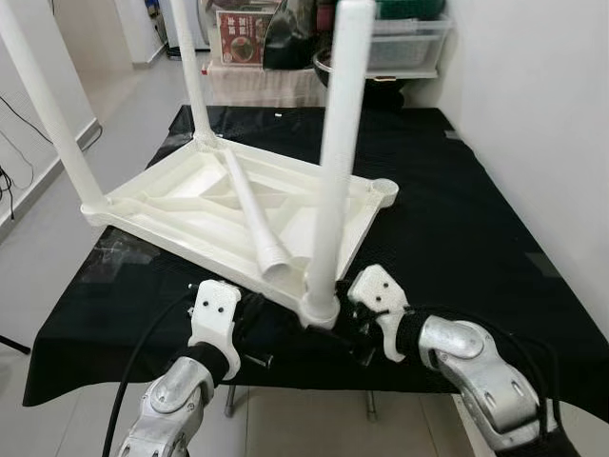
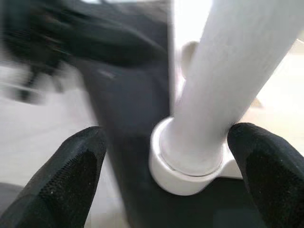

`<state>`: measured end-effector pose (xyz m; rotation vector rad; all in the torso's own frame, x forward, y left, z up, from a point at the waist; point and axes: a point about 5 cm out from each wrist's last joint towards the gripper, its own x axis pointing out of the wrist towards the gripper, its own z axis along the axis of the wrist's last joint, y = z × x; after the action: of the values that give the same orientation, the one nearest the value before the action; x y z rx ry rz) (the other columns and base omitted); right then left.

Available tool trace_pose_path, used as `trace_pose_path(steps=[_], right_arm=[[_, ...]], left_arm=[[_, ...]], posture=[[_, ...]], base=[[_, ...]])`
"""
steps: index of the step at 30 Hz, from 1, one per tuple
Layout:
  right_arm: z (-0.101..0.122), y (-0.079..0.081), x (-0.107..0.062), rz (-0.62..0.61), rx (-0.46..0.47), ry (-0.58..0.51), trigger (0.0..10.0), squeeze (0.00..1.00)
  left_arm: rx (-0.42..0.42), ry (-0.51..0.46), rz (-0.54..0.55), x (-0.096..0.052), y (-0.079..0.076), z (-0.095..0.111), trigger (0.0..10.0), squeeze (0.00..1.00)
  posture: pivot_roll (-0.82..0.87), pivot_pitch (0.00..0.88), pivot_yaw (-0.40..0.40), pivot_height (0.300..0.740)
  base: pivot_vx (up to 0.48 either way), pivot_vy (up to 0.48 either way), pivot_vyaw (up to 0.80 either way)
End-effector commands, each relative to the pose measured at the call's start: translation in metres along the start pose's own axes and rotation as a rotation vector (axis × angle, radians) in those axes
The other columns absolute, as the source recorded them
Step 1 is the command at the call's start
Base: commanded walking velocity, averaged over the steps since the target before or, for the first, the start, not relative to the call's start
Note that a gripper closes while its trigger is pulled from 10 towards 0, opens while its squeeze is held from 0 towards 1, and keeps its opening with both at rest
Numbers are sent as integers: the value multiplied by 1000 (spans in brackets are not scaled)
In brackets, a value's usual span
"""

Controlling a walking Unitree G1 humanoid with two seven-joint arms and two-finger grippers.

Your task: Building children table

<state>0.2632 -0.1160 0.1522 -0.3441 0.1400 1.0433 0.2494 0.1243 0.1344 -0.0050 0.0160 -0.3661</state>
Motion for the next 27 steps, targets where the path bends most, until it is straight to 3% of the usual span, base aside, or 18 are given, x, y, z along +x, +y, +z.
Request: trace_pose_path(steps=[1,4,10,12,17,27], right_arm=[[11,10,2,76,7,-59,10000,0],[16,13,0,113,10,-88,10000,0],[6,-10,-14,102,-66,1,10000,0],[2,-35,-23,2,-122,73,10000,0],[-3,-58,-30,-131,-139,147,10000,0],[-7,-54,-32,-126,-131,145,10000,0]], left_arm=[[21,-3,5,-1,0,0,10000,0],[20,-4,8,-1,0,0,10000,0],[27,-4,16,-2,2,1,10000,0],[35,-6,24,-2,3,2,10000,0],[37,-35,5,2,-1,10,10000,0],[33,-83,-100,11,-13,25,10000,0]], posture=[[-62,72,-71,740],[-60,73,-72,740],[-52,75,-76,740],[-48,77,-80,740],[-41,77,-81,740],[-43,78,-58,740]], base=[[0,0,0],[0,0,0],[0,0,0],[0,0,0],[0,0,0],[0,0,0]])
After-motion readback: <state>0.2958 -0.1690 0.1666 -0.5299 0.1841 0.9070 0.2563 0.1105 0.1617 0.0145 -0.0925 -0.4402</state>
